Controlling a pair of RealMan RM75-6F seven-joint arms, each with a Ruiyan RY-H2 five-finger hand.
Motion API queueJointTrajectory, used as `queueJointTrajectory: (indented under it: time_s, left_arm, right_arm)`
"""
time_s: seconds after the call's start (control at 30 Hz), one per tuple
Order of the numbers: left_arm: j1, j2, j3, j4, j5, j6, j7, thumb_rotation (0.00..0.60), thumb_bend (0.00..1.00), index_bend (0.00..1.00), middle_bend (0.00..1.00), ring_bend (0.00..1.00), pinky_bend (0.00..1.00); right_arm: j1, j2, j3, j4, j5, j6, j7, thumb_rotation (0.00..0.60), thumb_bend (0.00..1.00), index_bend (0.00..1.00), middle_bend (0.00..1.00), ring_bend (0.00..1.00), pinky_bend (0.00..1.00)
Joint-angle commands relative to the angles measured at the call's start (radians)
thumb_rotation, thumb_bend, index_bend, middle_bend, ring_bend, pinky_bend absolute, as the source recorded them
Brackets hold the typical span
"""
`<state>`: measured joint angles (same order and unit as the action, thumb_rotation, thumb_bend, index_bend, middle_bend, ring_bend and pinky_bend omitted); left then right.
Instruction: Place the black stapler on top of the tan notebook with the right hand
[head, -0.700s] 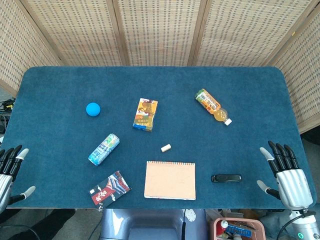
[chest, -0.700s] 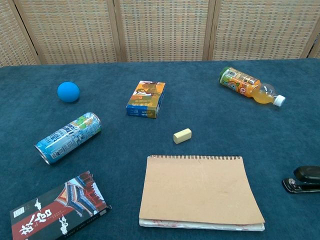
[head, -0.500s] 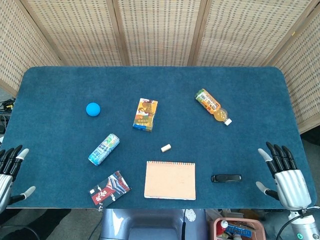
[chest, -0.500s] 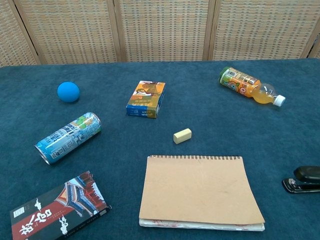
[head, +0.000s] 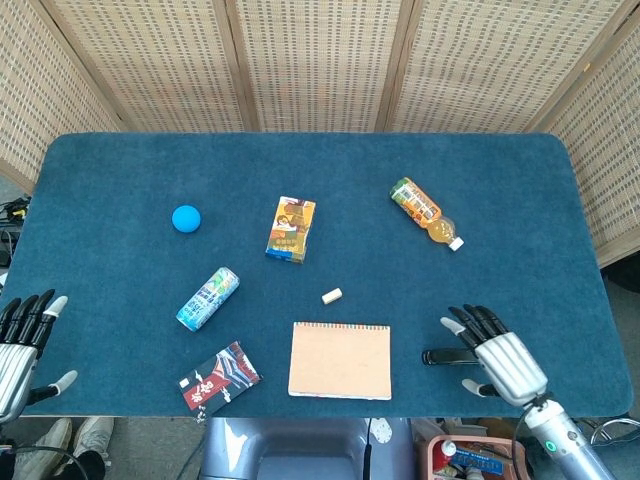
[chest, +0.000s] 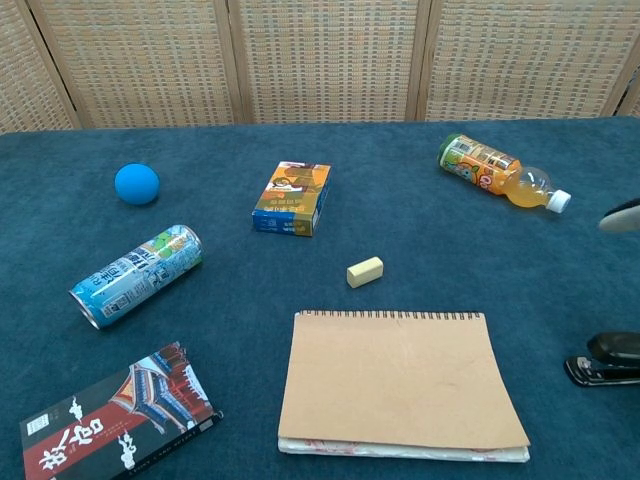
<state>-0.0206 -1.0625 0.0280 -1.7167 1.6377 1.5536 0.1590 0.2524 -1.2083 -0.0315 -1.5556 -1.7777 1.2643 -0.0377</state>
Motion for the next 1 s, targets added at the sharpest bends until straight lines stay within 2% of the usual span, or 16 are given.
queueJointTrajectory:
  time_s: [0.03,0.33,0.43,0.6,0.7,0.83,1.0]
  left_arm:
    - [-0.009,-0.005,-0.01,-0.002,-0.026,-0.019,0.011,0.6,0.0,0.0,0.0,0.0,0.0]
    - [-0.023,-0.011,-0.022,-0.002,-0.065,-0.052,0.022,0.6,0.0,0.0,0.0,0.0,0.0]
    - [-0.025,-0.014,-0.023,-0.004,-0.068,-0.055,0.029,0.6,0.0,0.0,0.0,0.0,0.0]
    - [-0.025,-0.016,-0.023,-0.006,-0.073,-0.057,0.036,0.6,0.0,0.0,0.0,0.0,0.0]
    - [-0.027,-0.019,-0.023,-0.006,-0.078,-0.063,0.039,0.6,0.0,0.0,0.0,0.0,0.0]
    - [-0.031,-0.021,-0.024,-0.007,-0.085,-0.071,0.043,0.6,0.0,0.0,0.0,0.0,0.0]
    - [-0.031,-0.02,-0.023,-0.009,-0.087,-0.071,0.043,0.6,0.0,0.0,0.0,0.0,0.0]
  right_arm:
    - [0.04,-0.063,0.0,0.053,0.027,-0.085,-0.036,0.6,0.0,0.12,0.15,0.06,0.15]
    - [0.08,-0.137,0.021,0.129,0.117,-0.179,-0.039,0.6,0.0,0.17,0.22,0.14,0.2]
    - [0.092,-0.16,0.025,0.167,0.134,-0.2,-0.039,0.6,0.04,0.24,0.28,0.19,0.25]
    - [0.105,-0.194,0.03,0.224,0.147,-0.204,-0.038,0.6,0.18,0.47,0.45,0.35,0.41]
    - [0.109,-0.193,0.021,0.227,0.155,-0.217,-0.043,0.6,0.3,0.54,0.55,0.44,0.54]
    - [0.107,-0.194,0.022,0.233,0.145,-0.188,-0.055,0.6,0.44,0.59,0.62,0.5,0.63]
    - [0.099,-0.18,0.018,0.213,0.112,-0.12,-0.043,0.6,0.46,0.6,0.62,0.5,0.64]
